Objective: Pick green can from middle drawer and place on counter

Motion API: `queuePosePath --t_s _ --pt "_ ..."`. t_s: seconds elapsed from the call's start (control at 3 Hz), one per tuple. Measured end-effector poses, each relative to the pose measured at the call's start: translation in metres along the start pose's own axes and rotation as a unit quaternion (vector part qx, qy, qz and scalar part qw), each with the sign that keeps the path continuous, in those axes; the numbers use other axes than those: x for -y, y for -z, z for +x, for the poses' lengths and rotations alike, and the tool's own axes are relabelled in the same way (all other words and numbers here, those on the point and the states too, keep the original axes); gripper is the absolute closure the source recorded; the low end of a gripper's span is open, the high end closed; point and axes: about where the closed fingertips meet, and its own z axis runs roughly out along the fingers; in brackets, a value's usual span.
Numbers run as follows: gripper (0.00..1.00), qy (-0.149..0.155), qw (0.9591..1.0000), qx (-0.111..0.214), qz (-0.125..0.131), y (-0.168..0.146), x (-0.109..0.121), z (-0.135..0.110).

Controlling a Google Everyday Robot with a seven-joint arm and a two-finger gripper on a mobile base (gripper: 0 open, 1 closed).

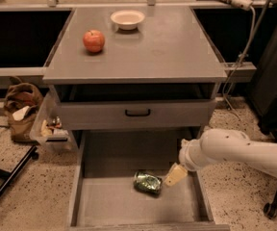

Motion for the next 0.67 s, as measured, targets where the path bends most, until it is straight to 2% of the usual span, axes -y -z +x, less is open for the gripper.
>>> queuePosePath --t_s 0.33,0.67 --pt "0.0 0.002 0.9998 0.011 0.014 -0.0022 0.0069 -0.0051" --pt "0.0 0.002 0.9998 0.011 0.014 -0.0022 0.0069 -0.0051"
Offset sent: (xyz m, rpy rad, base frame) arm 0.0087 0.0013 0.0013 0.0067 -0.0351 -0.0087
